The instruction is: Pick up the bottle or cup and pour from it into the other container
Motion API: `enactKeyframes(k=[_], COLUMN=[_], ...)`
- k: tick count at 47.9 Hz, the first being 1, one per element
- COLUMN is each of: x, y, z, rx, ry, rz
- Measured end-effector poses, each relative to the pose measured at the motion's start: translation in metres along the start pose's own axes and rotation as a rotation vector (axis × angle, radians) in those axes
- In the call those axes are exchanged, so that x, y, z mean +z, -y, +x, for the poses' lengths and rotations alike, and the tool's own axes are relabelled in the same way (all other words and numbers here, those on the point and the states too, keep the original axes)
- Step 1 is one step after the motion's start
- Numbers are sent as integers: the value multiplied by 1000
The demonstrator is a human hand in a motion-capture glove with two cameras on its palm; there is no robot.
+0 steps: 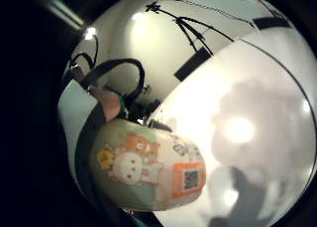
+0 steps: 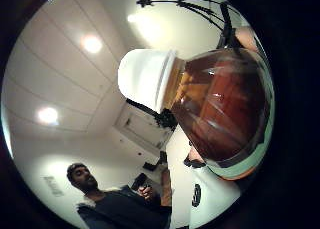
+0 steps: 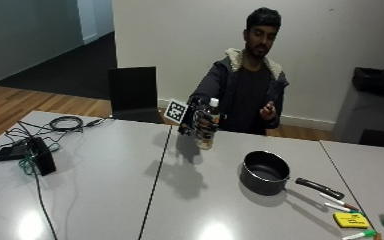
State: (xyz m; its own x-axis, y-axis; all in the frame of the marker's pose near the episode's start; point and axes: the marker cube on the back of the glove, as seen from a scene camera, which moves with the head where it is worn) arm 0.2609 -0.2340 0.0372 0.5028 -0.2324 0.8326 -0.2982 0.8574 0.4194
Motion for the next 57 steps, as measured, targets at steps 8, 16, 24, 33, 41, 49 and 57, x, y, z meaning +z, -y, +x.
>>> enactKeyframes(k=[8,16,24,33,41,49,57], x=[23,57,112,151,192,220,244], y=[20,23,24,43,41,39,16], z=[-65,-103,-130,-127,-121,-101,-77], rx=[-9,16,91,-292,-407,-555,-596], ry=[-211,-622,-966,-1290,-1535,-1841,-1964], rz=[65,-62,-110,-262,-394,-523,-655])
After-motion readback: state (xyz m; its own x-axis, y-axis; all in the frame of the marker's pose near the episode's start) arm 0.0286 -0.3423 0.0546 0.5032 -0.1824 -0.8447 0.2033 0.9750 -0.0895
